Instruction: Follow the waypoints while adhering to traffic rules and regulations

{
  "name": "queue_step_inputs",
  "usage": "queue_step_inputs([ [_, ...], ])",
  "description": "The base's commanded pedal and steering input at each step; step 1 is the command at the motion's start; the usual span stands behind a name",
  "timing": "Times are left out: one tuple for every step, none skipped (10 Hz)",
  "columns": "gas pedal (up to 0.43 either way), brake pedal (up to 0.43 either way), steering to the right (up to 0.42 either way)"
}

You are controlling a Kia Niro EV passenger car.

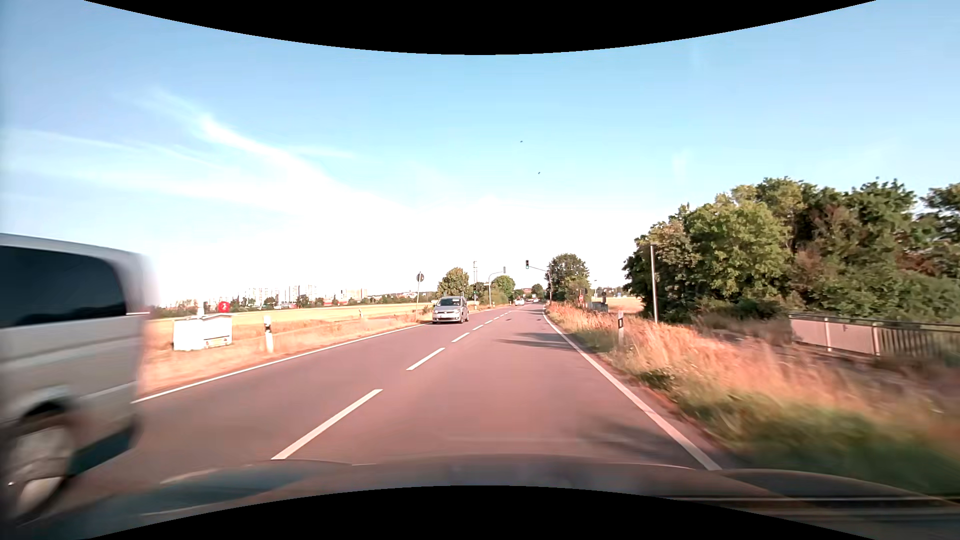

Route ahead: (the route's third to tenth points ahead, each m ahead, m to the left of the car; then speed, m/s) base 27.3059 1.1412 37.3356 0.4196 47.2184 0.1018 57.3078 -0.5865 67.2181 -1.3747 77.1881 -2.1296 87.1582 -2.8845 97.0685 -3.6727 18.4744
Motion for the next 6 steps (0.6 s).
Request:
queue_step_inputs([
  [0.028, 0.0, 0.007],
  [0.028, 0.0, 0.007],
  [0.028, 0.0, 0.007],
  [0.028, 0.0, 0.007],
  [0.028, 0.0, 0.007],
  [0.028, 0.0, 0.007],
])
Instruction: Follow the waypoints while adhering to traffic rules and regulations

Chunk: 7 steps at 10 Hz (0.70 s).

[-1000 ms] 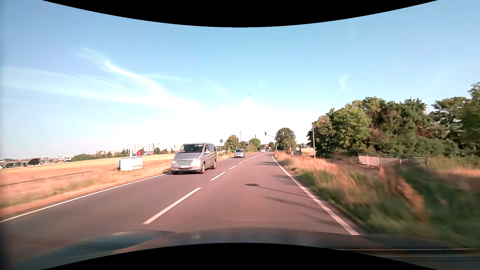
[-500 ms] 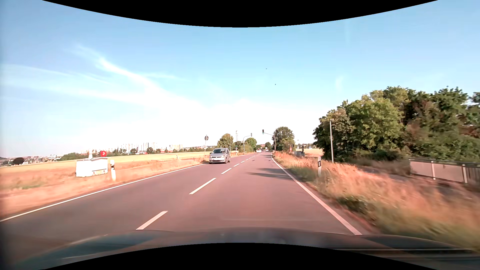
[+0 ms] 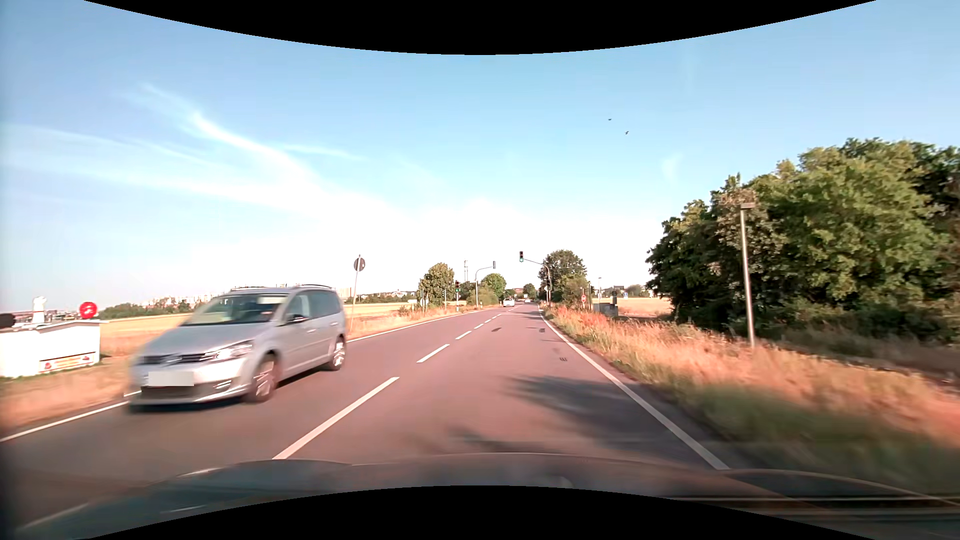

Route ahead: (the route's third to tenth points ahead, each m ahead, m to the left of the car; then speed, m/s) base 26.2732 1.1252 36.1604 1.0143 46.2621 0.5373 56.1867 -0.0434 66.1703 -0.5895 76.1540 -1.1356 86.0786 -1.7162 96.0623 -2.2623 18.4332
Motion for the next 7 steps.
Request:
queue_step_inputs([
  [0.028, 0.0, 0.007],
  [0.028, 0.0, 0.006],
  [0.028, 0.0, 0.006],
  [0.028, 0.0, 0.005],
  [0.028, 0.0, 0.005],
  [0.028, 0.0, 0.005],
  [0.028, 0.0, 0.004],
])
